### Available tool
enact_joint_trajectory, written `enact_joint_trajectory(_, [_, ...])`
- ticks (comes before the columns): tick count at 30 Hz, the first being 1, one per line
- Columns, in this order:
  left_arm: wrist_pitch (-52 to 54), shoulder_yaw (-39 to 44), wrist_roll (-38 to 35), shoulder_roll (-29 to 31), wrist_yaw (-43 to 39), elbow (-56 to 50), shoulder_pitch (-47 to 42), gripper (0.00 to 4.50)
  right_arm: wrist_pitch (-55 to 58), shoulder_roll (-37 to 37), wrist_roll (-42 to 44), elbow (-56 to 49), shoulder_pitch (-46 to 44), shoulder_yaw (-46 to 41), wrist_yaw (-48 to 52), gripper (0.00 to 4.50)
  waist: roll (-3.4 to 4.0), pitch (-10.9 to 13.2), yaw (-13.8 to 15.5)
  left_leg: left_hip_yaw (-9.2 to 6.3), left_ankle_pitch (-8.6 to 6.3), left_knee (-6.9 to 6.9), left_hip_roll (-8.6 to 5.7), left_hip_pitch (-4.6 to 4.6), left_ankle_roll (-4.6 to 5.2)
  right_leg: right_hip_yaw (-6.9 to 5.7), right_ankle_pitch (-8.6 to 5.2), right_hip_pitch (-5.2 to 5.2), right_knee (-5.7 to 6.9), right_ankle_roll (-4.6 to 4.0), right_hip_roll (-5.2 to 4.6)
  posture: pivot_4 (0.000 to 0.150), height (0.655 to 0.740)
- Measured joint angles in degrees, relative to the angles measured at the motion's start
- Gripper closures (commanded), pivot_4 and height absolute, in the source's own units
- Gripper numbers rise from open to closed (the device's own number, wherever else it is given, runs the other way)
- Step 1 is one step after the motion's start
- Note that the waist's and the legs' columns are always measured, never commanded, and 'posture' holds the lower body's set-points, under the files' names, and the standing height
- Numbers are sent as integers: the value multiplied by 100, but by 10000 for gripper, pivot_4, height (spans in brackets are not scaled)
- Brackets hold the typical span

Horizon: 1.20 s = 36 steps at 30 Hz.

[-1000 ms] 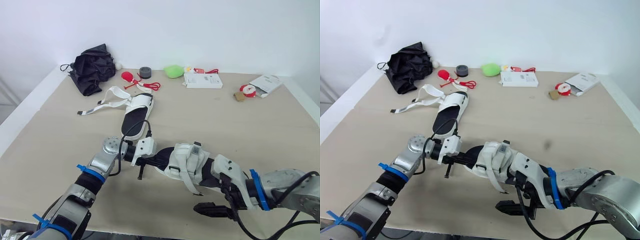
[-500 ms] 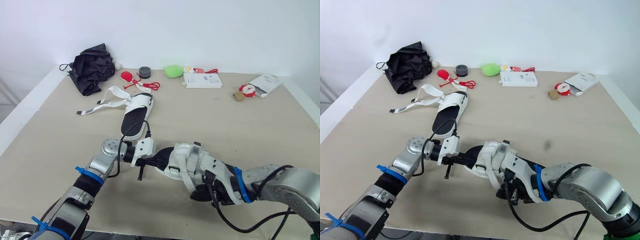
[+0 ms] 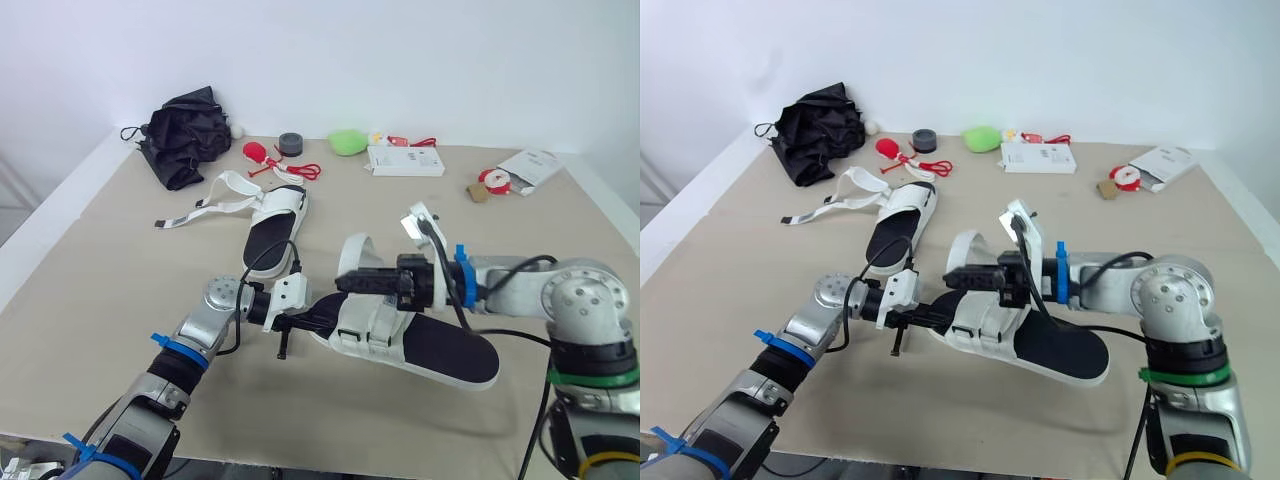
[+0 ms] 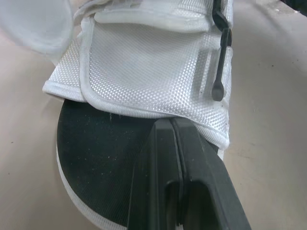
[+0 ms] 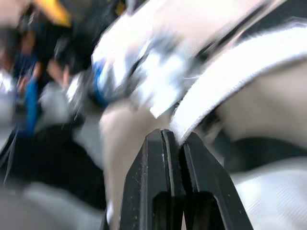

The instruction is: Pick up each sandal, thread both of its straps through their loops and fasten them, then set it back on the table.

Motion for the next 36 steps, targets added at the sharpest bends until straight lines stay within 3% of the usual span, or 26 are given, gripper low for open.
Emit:
enact_joint_trajectory(6, [-2,8,-11,0,-13,-2,2,45000,686,312,256,345,247,327,-1213,44702,5,-5,-9,7,-2,1,-4,-9,6,-3,30,-8,2,-21,-5,1500,7400])
enact_joint_trajectory(15, [-2,13,-11,11,44,-24,34,45000,833,109,1216,293,453,435,-1983,44702,12,-5,-24,11,2,4,-4,-11,11,2,15,-10,2,23,-4,1500,7400])
enact_joint_trajectory(25, [-2,13,-11,10,40,-26,35,45000,577,-71,1568,177,575,509,-2310,44702,10,-5,-24,10,2,4,-4,-13,11,0,11,-11,1,28,-4,1500,7400])
enact_joint_trajectory(30, [-2,16,-11,18,40,-27,32,45000,300,-134,2091,689,239,498,-2431,44702,13,-3,-27,13,3,4,-4,-15,12,-1,13,-16,1,30,-2,1500,7400])
enact_joint_trajectory(36, [-2,16,-11,18,24,-41,33,45000,266,-234,1893,700,357,560,-2556,44702,12,-3,-26,12,3,4,-4,-23,12,0,13,-20,1,30,-3,1500,7400])
